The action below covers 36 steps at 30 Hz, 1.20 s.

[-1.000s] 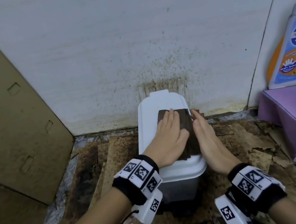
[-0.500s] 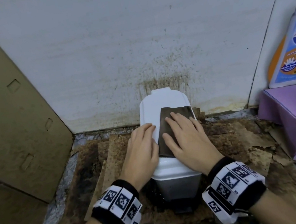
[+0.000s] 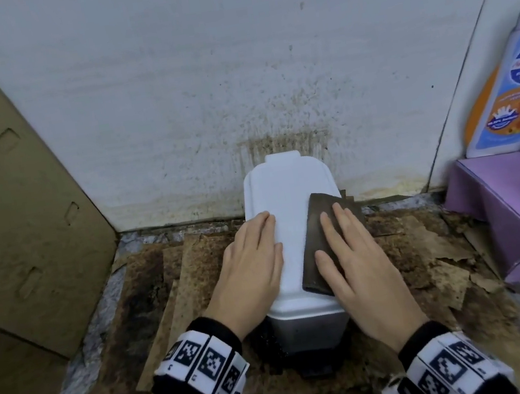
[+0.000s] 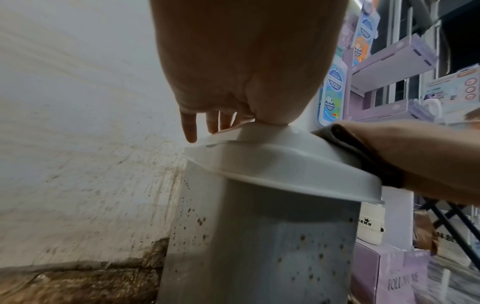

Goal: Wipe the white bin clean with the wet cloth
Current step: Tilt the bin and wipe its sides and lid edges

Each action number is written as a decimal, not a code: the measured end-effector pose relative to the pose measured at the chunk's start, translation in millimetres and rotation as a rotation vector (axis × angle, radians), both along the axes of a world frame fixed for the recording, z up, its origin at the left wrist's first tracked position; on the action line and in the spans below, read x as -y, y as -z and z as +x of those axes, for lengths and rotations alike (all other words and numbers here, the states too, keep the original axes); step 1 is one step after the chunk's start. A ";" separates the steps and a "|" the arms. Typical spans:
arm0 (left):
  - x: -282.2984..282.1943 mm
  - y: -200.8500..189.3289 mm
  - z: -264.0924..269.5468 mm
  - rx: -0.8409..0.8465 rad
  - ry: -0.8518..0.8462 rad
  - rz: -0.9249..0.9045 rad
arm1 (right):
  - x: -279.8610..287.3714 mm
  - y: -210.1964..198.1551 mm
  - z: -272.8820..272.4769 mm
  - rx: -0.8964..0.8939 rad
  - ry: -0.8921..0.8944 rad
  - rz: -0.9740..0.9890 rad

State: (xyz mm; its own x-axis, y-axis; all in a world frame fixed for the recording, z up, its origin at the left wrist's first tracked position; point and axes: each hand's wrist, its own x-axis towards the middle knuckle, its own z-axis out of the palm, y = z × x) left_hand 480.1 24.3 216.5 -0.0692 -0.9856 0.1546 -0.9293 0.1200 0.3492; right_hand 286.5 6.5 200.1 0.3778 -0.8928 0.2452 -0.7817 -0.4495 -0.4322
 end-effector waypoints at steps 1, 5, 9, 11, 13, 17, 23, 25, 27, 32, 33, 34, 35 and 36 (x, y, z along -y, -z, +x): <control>0.9 0.9 0.7 0.003 -0.002 -0.003 | -3.2 2.8 -2.2 0.116 0.024 0.051; 3.9 4.4 2.8 -0.018 -0.001 0.003 | -4.2 13.4 -9.6 0.457 0.035 0.227; 2.1 2.8 1.0 -0.089 -0.017 0.011 | 5.0 20.6 -19.6 0.669 0.054 0.381; 1.3 1.6 -0.9 -0.094 -0.035 -0.003 | 8.7 26.1 -25.9 0.749 0.089 0.487; 0.7 2.3 -3.5 -0.109 -0.054 -0.018 | 11.6 31.5 -29.7 0.795 0.107 0.556; 0.8 8.4 -9.7 -0.134 -0.028 -0.019 | 15.9 27.1 -27.1 0.942 0.155 0.692; 1.8 14.9 -10.9 -0.060 0.016 -0.075 | 23.4 21.5 -15.3 1.070 0.179 0.779; 3.1 13.4 -8.3 -0.031 0.010 -0.095 | 23.7 23.2 -10.3 1.107 0.176 0.736; 4.6 10.1 -5.1 -0.015 0.005 -0.105 | 20.7 25.6 -4.1 1.116 0.189 0.713; 7.6 1.9 3.2 -0.067 -0.063 -0.111 | 15.4 26.9 14.4 1.186 0.168 0.661; 8.2 1.0 3.0 -0.084 -0.070 -0.112 | 13.4 25.9 18.3 1.200 0.153 0.639; 8.8 0.3 2.2 -0.108 -0.069 -0.108 | 11.9 26.3 23.2 1.205 0.140 0.620; 9.1 0.3 0.8 -0.135 -0.060 -0.103 | 8.8 23.8 28.5 1.206 0.133 0.603; 9.4 1.0 -0.4 -0.157 -0.045 -0.098 | 6.7 24.3 33.4 1.211 0.127 0.587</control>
